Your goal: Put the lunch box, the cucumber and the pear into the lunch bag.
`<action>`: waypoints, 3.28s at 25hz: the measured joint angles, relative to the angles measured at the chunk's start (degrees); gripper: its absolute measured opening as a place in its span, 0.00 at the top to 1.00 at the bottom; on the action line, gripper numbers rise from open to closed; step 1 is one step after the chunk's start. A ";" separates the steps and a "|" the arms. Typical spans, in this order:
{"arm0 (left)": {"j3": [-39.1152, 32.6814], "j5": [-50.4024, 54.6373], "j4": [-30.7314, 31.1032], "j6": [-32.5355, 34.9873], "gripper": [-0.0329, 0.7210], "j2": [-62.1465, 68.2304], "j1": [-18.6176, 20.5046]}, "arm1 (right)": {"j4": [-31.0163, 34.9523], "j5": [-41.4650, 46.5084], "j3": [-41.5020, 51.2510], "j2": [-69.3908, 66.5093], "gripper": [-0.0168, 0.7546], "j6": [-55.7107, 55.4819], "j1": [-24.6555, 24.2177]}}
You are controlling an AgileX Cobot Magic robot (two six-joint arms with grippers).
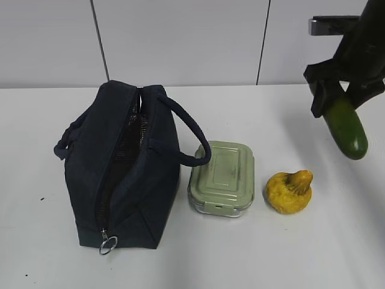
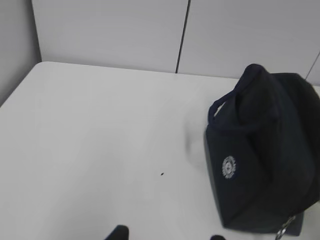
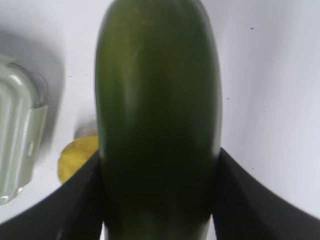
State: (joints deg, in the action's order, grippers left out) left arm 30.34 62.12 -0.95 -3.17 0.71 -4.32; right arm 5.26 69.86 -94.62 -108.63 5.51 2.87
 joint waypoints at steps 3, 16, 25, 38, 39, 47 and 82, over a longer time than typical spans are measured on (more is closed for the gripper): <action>1.11 -7.57 -5.21 0.08 0.55 4.09 0.00 | 3.62 0.14 0.00 2.00 0.43 1.23 0.04; 1.58 -24.38 -43.74 33.27 0.35 39.91 -1.53 | 14.76 0.63 0.00 5.33 0.43 5.86 2.95; 4.09 -27.01 -57.98 51.18 0.36 60.26 -5.77 | 15.85 -3.15 0.00 5.33 0.43 6.55 12.36; 8.98 -28.08 -56.22 51.67 0.75 77.96 -6.67 | 25.89 -7.10 0.00 5.33 0.43 9.92 16.67; 8.98 -28.05 -56.54 51.67 0.84 78.16 -6.67 | 28.27 -7.57 0.00 5.33 0.43 11.01 16.67; 8.98 -27.97 -69.79 51.84 0.98 78.40 -6.67 | 52.57 -10.59 0.00 4.08 0.43 20.11 16.67; 8.98 -28.37 -76.17 54.09 0.98 79.20 -6.67 | 68.68 -10.99 -0.23 -13.85 0.23 29.78 17.88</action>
State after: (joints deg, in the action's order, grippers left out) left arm 39.32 33.75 -77.12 50.92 79.91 -11.00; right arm 73.93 58.88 -94.85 -122.48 35.29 20.75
